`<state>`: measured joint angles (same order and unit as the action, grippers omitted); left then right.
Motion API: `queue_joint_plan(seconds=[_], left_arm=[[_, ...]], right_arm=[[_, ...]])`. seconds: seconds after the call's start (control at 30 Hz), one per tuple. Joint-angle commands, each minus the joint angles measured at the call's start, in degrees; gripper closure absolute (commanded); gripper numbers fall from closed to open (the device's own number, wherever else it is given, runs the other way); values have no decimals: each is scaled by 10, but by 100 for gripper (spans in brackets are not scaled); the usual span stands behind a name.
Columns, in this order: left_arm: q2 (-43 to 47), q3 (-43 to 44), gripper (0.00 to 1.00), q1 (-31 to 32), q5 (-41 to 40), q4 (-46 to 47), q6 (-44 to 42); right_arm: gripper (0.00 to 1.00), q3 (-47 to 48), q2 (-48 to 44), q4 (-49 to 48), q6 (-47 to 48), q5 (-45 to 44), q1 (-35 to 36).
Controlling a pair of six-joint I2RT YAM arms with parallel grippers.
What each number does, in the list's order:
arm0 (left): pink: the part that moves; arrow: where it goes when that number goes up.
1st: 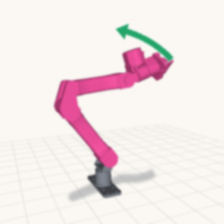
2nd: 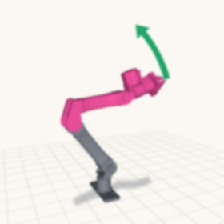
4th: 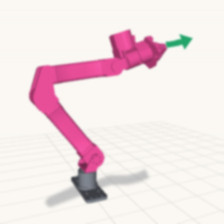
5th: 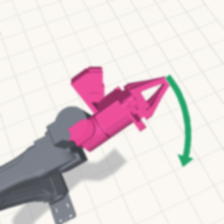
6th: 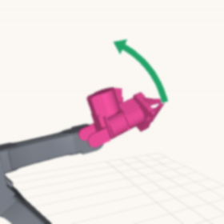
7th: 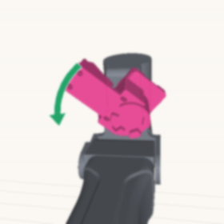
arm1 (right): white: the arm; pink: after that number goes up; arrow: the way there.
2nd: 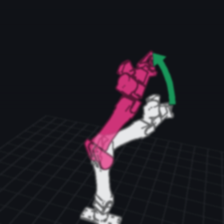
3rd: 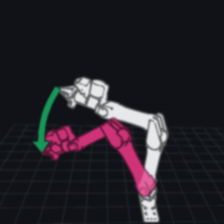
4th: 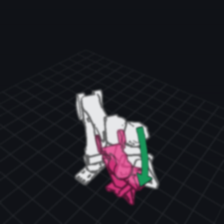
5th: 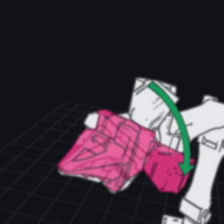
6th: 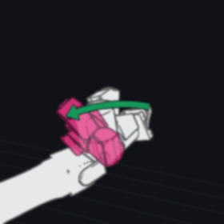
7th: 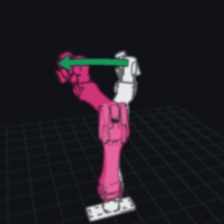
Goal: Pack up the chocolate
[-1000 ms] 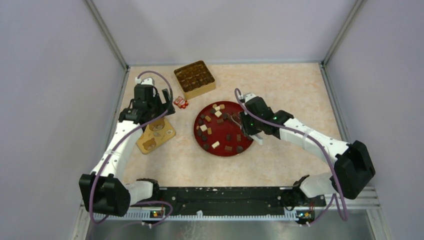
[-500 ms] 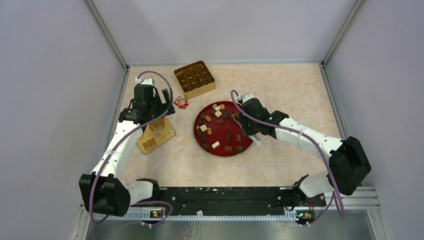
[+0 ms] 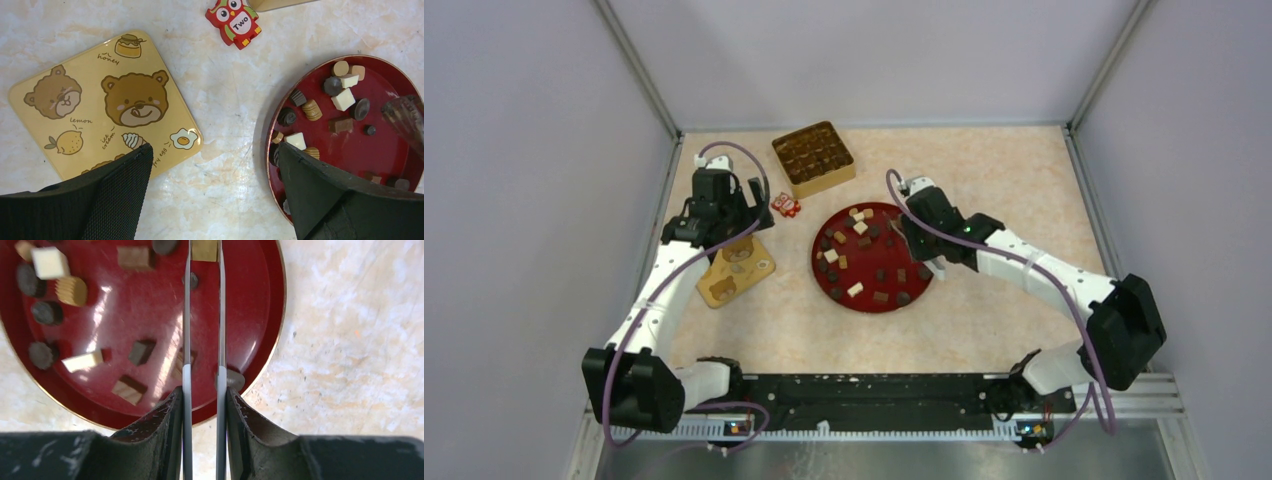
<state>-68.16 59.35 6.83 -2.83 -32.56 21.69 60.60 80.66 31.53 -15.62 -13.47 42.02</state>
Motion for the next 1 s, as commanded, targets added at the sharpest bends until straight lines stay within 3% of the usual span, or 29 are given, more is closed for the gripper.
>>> queue_joint_plan(seconds=[0.0,0.37,0.63,0.97], left_arm=[[8,1,1,1,-1,26,-4],[17,17,1,0,-28,6,4],[29,25,1,-1,-53,-13,-5],[32,15,1,-1,-46,-10,-2]], right_arm=[[79,83,-17,-40,22,6,9],[79,286,186,-151,55,87,33],[79,438,327,-136,58,101,32],[78,483,395,-132,45,106,33]])
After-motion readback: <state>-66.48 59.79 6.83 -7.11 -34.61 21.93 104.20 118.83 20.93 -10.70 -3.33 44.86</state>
